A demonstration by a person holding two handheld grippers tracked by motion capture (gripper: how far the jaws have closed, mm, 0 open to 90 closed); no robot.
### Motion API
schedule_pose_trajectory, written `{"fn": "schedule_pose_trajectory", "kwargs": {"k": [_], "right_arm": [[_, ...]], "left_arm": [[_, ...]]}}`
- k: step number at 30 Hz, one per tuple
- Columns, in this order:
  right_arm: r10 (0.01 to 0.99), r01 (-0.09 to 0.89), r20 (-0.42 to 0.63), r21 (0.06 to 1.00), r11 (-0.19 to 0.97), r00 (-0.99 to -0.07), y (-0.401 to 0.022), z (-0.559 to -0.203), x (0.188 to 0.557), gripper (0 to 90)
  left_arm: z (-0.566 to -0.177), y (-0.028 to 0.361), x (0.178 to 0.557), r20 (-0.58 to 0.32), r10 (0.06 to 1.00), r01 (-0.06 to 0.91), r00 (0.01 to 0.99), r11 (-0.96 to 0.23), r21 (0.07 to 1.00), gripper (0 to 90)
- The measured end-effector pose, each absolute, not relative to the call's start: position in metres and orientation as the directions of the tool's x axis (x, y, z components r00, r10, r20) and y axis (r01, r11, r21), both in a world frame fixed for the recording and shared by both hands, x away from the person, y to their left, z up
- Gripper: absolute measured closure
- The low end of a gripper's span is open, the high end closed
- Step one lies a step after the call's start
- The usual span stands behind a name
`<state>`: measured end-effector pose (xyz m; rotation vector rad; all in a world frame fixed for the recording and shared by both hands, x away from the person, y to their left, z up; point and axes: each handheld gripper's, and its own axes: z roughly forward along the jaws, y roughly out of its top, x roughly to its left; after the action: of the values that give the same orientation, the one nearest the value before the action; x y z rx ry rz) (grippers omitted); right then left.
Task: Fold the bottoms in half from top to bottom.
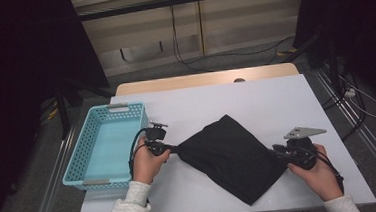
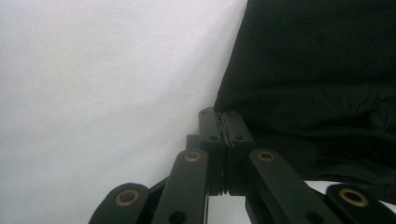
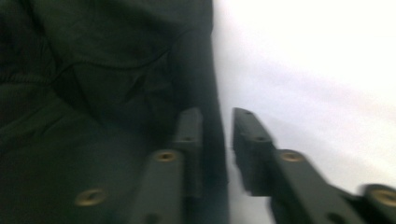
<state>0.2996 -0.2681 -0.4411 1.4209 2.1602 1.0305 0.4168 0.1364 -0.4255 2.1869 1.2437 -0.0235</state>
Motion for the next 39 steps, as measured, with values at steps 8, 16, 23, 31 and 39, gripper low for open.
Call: {"fn": "schedule_pose_trajectory", "kwargs": {"k": [8, 16, 23, 31, 39], "right_arm": [[0.896, 0.619, 0.106, 0.758, 0.208, -0.43, -0.264, -0.445, 0.303, 46.3], [0.881, 0.655, 0.13, 0.72, 0.231, -0.454, -0.246, -0.455, 0.303, 43.7], [0.893, 0.661, 0.112, 0.714, 0.233, -0.435, -0.242, -0.461, 0.302, 38.1], [0.901, 0.658, 0.095, 0.717, 0.232, -0.422, -0.238, -0.462, 0.3, 37.1], [0.905, 0.662, 0.085, 0.711, 0.239, -0.418, -0.234, -0.462, 0.298, 42.4]], "left_arm": [[-0.423, 0.145, 0.418, -0.31, 0.781, 0.788, 0.542, -0.345, 0.51, 88.5], [-0.425, 0.146, 0.419, -0.301, 0.785, 0.791, 0.541, -0.353, 0.5, 88.5], [-0.425, 0.146, 0.418, -0.294, 0.787, 0.789, 0.543, -0.357, 0.501, 88.4], [-0.425, 0.146, 0.418, -0.295, 0.787, 0.79, 0.541, -0.355, 0.5, 88.3], [-0.426, 0.144, 0.417, -0.293, 0.786, 0.789, 0.545, -0.361, 0.498, 88.1]]}}
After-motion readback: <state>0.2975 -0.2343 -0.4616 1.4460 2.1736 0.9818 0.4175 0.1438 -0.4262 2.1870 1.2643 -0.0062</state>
